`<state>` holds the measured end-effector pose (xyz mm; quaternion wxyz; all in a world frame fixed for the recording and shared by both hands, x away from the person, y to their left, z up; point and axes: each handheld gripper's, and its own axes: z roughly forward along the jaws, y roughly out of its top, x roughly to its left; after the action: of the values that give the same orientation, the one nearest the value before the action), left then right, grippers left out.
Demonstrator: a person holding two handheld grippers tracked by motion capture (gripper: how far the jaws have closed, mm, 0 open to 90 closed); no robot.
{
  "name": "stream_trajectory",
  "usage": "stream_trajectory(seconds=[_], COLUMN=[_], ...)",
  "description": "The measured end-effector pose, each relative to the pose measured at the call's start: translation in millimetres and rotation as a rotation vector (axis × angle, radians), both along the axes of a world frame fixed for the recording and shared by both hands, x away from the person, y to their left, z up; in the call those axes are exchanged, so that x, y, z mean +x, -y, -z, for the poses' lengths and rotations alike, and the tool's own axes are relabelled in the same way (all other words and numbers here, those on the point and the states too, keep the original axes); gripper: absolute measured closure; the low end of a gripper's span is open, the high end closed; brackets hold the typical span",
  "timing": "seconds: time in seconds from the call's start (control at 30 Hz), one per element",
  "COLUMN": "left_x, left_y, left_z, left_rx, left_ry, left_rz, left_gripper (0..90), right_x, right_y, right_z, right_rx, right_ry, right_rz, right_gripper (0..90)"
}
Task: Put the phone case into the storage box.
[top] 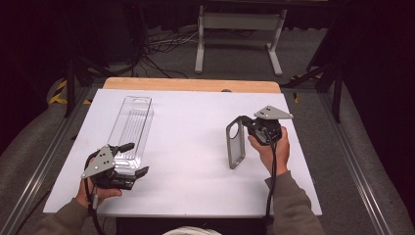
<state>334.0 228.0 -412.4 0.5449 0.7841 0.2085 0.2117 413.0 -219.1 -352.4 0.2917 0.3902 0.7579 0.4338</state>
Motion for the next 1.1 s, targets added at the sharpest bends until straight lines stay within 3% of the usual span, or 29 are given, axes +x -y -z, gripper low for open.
stream_trajectory(seconds=[0.17,0.57,0.67,0.83,1.0,1.1], left_x=[5.6,11.4,10.4,8.4,8.2,10.4], left_y=[17.1,60.9,81.9,101.6,124.8,129.5], left_z=[-8.1,-23.8,-27.2,-29.3,-32.0,-31.5], left_rx=[-0.013,-0.085,-0.101,-0.114,-0.131,-0.128], left_ry=[-0.012,-0.001,0.002,0.000,-0.004,-0.015], left_rz=[0.006,0.087,0.124,0.132,0.082,0.072], left_gripper=[15.2,18.2,19.4,22.7,30.3,32.3], right_x=[-7.3,-30.8,-37.4,-41.0,-45.7,-47.2], right_y=[-12.2,-45.0,-56.4,-64.4,-69.9,-72.0], right_z=[-0.2,-3.5,-2.5,0.6,3.7,5.2], right_rx=[0.007,0.026,0.033,0.031,0.039,0.035], right_ry=[0.040,0.138,0.158,0.170,0.208,0.219], right_rz=[-0.014,-0.044,-0.061,-0.066,-0.042,-0.037], right_gripper=[88.7,88.7,88.7,88.7,88.7,88.7])
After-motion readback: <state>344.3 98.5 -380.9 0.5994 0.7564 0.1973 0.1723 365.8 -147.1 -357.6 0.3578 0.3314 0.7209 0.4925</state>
